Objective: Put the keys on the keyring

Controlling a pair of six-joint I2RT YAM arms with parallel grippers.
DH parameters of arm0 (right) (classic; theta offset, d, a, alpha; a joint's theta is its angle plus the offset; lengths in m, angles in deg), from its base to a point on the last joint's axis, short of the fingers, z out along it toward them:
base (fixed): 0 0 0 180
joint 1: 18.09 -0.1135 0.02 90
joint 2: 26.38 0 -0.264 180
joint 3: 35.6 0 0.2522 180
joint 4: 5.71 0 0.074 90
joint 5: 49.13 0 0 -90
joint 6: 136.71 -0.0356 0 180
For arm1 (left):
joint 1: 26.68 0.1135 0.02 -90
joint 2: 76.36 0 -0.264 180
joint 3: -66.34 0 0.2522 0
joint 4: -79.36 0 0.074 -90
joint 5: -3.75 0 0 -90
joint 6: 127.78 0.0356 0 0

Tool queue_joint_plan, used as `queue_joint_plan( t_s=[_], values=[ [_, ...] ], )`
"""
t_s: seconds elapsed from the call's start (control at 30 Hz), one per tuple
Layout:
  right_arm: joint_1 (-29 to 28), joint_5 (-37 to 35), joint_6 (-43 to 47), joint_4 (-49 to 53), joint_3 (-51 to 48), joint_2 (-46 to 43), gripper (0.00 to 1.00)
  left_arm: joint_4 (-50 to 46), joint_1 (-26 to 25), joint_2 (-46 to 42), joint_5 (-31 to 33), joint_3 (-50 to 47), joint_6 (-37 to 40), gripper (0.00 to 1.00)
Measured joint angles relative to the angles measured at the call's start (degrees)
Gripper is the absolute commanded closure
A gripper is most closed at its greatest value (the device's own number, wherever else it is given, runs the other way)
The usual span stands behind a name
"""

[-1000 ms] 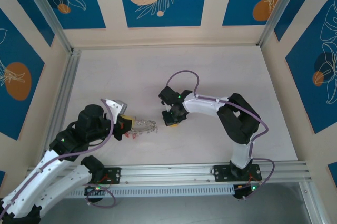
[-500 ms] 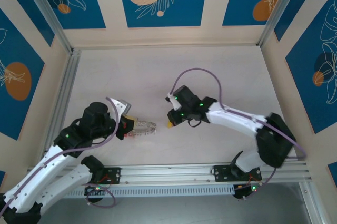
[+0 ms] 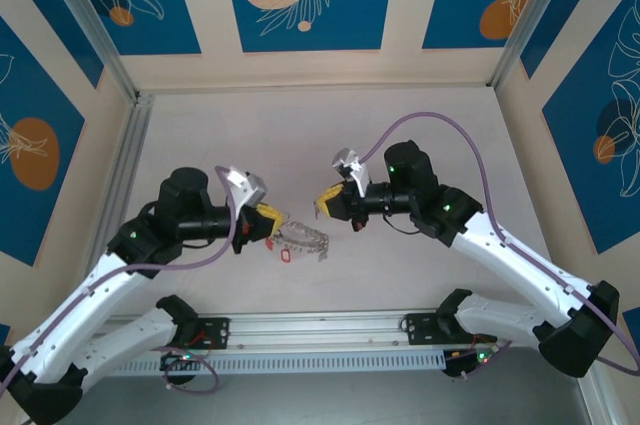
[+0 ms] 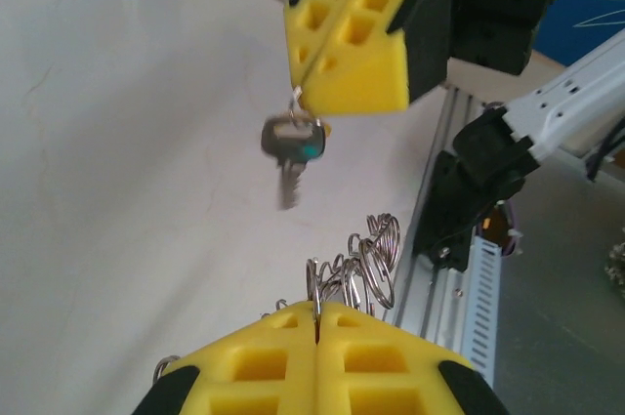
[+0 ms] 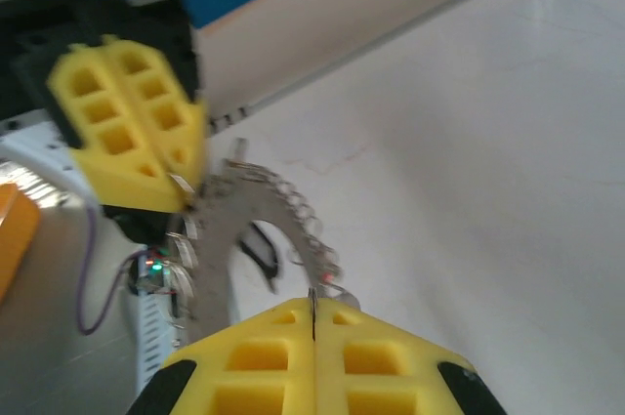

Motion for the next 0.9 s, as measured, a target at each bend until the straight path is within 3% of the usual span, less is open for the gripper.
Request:
queue_joint_plan(
  t_s=[0.37, 0.57, 0.9],
  values=[
    [1.14, 12.28, -0.55, -4.57, 0.7, -1.97, 1.0, 6.49, -0.04, 4.26, -5.68, 2.91, -1.75, 1.0],
    [1.22, 11.85, -2.99, -10.67, -1.09, -3.17, 1.0, 7.56, -0.46, 6.32, -7.78, 3.52, -1.99, 1.0],
    [1.22, 9.92, -3.28, -12.11, -1.51, -3.45, 1.0, 9.29, -0.83, 7.34, -10.21, 3.54, -2.21, 1.0]
  ],
)
